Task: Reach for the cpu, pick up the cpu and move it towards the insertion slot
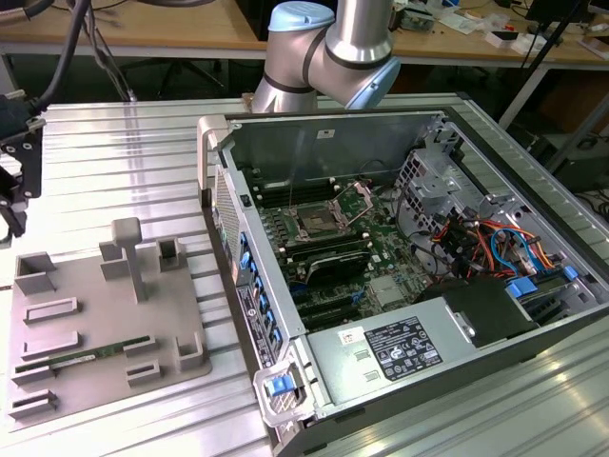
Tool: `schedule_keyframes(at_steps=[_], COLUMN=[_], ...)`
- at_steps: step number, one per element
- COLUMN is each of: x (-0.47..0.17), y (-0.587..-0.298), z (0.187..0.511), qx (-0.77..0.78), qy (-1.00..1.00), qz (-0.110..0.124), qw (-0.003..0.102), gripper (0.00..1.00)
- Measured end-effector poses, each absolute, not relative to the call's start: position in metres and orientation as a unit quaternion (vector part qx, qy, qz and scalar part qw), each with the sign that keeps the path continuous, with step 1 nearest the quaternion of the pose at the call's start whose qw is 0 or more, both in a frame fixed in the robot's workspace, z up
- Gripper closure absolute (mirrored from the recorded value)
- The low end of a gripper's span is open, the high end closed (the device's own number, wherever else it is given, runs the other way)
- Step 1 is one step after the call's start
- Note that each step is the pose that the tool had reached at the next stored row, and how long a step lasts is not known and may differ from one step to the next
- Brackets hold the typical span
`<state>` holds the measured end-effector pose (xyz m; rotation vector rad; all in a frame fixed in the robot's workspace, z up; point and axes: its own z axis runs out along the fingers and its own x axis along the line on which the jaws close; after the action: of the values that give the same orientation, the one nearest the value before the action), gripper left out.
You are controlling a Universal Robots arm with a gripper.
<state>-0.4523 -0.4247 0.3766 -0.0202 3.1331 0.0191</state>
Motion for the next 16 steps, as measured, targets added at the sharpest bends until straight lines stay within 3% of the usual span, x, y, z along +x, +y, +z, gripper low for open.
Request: schedule_keyframes(at_steps=[16], x=[-0.452], y=[-0.425], z=[0.394], qx=[-0.006], qy=[1.000], qz=[0.006], qw=[0.004], gripper=[0.45])
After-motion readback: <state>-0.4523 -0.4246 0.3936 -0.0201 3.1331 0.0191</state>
